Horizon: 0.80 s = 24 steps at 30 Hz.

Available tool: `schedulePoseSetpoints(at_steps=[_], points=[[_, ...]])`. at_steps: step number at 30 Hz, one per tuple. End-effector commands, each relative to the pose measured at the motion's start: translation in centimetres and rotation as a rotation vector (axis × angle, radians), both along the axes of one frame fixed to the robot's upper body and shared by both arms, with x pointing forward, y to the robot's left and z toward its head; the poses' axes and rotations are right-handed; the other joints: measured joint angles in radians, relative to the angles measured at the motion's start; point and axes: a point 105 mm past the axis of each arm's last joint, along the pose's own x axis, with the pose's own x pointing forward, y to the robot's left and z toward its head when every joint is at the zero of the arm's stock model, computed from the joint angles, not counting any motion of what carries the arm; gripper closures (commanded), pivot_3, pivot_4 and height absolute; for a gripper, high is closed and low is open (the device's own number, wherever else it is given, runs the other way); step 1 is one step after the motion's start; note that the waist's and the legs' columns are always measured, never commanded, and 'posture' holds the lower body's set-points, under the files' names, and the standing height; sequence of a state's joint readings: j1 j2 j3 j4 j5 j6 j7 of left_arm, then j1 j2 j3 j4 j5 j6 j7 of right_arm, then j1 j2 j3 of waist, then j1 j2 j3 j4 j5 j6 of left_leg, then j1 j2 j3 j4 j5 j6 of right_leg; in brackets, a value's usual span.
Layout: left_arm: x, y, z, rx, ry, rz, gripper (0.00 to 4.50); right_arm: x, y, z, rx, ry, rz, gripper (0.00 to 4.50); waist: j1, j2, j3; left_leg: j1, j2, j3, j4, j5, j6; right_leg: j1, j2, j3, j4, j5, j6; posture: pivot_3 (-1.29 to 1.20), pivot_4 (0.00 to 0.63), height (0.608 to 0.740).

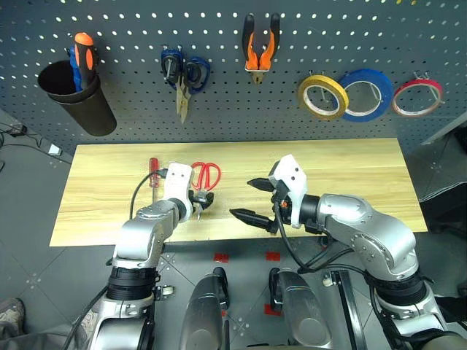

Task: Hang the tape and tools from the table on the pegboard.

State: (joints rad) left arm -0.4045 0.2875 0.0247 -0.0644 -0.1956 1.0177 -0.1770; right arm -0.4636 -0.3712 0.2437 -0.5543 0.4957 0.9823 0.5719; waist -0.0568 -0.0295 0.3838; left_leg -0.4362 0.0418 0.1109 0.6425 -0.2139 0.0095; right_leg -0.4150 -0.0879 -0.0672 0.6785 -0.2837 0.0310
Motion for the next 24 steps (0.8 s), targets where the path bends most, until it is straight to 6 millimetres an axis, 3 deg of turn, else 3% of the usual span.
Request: schedulePoseSetpoints(at_steps=[1,12,17,24], points=[[0.0,-0.4,-1.1,0.042,0.036,0.005,0.00,-1.1,0.2,0.2,0.002,-0.003,0.055,0.01,0.000,-0.001,0.001,0.000,0.000,0.000,0.000,0.000,0.000,0.000,0.000,0.000,0.000,0.000,0.000,-0.16,0.400,0.740],[-0.1,-0.8,-4.4,0.028,0.191,0.053,0.00,-0.6,-1.2,0.3,-0.006,0.049,0.040,0.01,-0.001,0.000,0.000,0.003,0.000,0.000,0.000,0.000,0.000,0.002,0.000,0.000,0.000,0.000,0.000,-0.20,0.405,0.740],[-0.2,0.3,-4.9,0.023,0.231,0.103,1.02,0.0,-2.0,0.7,0.016,0.090,0.020,0.00,-0.001,0.000,0.000,0.003,0.000,0.000,0.001,0.000,0.000,0.003,0.000,0.000,0.000,0.000,0.000,-0.21,0.398,0.740],[-0.5,0.6,-5.5,0.041,0.250,0.077,3.16,0.2,-2.2,0.7,0.002,0.089,0.013,0.00,-0.002,0.000,-0.001,0.003,0.000,0.000,0.000,0.000,0.000,0.003,0.000,0.000,0.000,0.000,0.000,-0.21,0.397,0.740]])
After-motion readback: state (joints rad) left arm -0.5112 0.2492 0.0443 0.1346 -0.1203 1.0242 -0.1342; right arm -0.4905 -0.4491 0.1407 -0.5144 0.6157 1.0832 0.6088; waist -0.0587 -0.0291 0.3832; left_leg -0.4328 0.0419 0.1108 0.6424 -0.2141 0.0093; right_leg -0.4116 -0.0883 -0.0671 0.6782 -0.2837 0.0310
